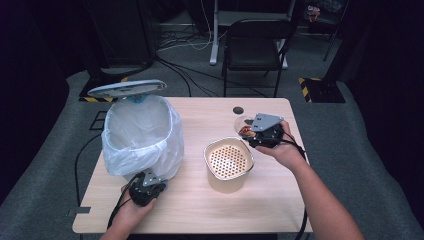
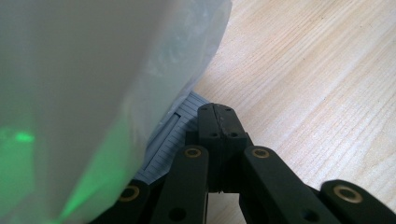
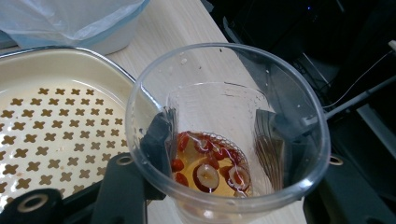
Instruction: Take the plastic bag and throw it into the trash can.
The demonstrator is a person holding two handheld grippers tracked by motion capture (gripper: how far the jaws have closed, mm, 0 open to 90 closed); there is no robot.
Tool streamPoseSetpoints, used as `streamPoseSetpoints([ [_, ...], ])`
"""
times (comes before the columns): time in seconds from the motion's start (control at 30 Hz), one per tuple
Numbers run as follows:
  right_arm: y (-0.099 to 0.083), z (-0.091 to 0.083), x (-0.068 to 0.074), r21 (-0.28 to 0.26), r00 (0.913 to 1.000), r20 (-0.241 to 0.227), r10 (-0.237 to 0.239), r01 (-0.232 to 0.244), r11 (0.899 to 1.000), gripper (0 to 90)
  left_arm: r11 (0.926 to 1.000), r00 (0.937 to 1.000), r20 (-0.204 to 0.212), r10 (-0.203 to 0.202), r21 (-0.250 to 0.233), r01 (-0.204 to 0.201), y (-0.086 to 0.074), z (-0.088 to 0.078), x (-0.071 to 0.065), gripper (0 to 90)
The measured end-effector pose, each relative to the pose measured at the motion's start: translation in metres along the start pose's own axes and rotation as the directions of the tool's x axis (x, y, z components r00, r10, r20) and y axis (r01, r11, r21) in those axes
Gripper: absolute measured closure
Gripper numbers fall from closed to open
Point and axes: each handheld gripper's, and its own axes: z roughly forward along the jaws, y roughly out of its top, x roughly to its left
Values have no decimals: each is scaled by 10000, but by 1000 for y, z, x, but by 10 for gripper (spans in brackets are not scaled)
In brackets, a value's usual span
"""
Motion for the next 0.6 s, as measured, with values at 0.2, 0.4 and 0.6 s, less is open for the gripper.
streamPoseSetpoints([
  [0.2, 5, -1, 7, 47, 9991, 123, -412, 411, 9991, 496, 10000, 10000, -4, -15, -35, 15, 0, 0, 0, 900],
  [0.4, 7, -3, 13, 208, 9952, 363, -914, 907, 9957, 496, 10000, 10000, -13, -64, -17, 64, 0, 0, 0, 900],
  [0.6, 9, -6, 20, 395, 9876, 449, -1503, 1485, 9881, 496, 9998, 9998, 0, -186, -31, 186, 0, 0, -1, 900],
])
